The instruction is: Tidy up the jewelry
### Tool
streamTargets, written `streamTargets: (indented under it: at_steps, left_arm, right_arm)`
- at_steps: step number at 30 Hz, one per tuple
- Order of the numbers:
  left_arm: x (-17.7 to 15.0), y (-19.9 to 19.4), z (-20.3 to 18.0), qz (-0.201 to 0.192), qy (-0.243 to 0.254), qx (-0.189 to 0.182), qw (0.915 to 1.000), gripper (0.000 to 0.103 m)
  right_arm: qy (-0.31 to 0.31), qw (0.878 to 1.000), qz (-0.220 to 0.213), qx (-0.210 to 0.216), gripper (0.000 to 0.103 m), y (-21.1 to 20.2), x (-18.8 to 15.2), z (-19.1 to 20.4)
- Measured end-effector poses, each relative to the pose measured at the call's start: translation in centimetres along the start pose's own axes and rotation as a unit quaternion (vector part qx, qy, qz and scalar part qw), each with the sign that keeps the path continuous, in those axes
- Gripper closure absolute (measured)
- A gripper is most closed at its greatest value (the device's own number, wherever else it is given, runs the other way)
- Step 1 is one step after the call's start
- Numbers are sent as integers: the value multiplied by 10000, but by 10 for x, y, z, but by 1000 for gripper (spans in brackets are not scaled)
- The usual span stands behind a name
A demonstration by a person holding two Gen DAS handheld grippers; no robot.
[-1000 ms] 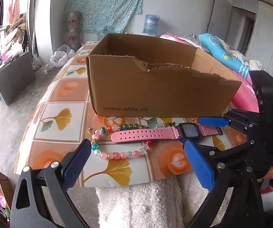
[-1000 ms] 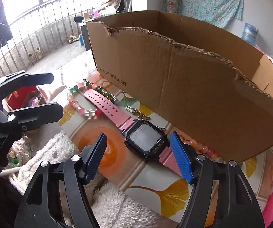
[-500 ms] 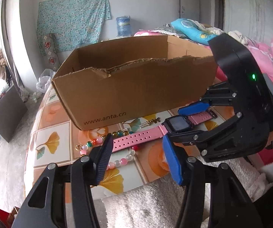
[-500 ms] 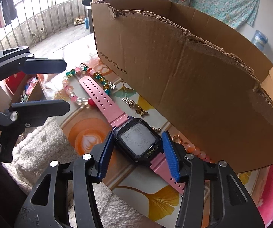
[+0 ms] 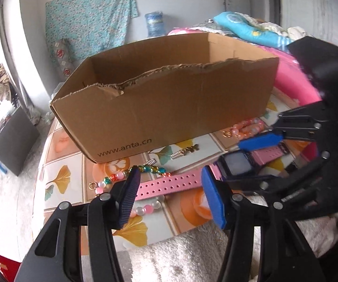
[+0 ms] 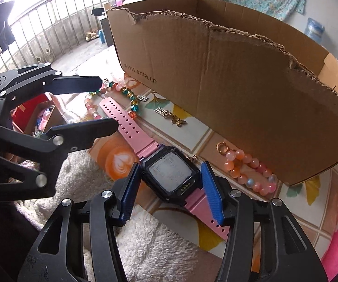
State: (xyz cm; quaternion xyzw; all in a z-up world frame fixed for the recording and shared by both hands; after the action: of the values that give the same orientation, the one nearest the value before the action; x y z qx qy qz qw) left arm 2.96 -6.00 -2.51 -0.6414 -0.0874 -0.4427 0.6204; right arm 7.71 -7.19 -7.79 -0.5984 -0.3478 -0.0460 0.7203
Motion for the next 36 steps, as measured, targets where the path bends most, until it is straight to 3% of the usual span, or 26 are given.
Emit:
streamTargets:
  at_steps: [9, 12, 17, 29, 31, 36]
  left_arm:
    - [-2, 25, -3, 347, 150, 388, 9985, 50]
    - [-3, 28, -3, 391, 149, 404, 9983, 50]
    - [-2, 32, -6, 407, 166, 438, 9981, 50]
    - [-8, 35, -11, 406, 241, 475, 9978, 51]
    - [-9, 35, -13, 390, 277, 487, 9977, 51]
    - [-9, 33, -12, 383, 269, 475, 9978, 51]
  right_arm:
    - [446, 9986, -143, 243, 47, -26, 17, -37]
    - [577, 9976, 72, 383, 57, -18, 14, -46]
    - [479, 9962, 446, 571, 59, -6, -2, -32]
    - [560, 9909, 662, 1029, 60, -18, -14, -23]
    - [537, 9936, 485, 872, 64, -21, -4, -31]
    - [344, 9982, 237, 420, 85, -10, 16, -43]
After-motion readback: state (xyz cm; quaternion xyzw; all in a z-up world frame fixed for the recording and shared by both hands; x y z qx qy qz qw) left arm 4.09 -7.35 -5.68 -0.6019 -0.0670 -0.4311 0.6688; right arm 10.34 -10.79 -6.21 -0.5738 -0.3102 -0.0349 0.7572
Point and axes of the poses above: each gripper's, at about its wrist camera, not at the fingertips, and y roughly the way its jaws point, z to its left, x to its top, the point moved 4 cm from there along y, roughly the way its jaws point, and after that the axes turned 3 degrees about y, right-handed, at the moved point
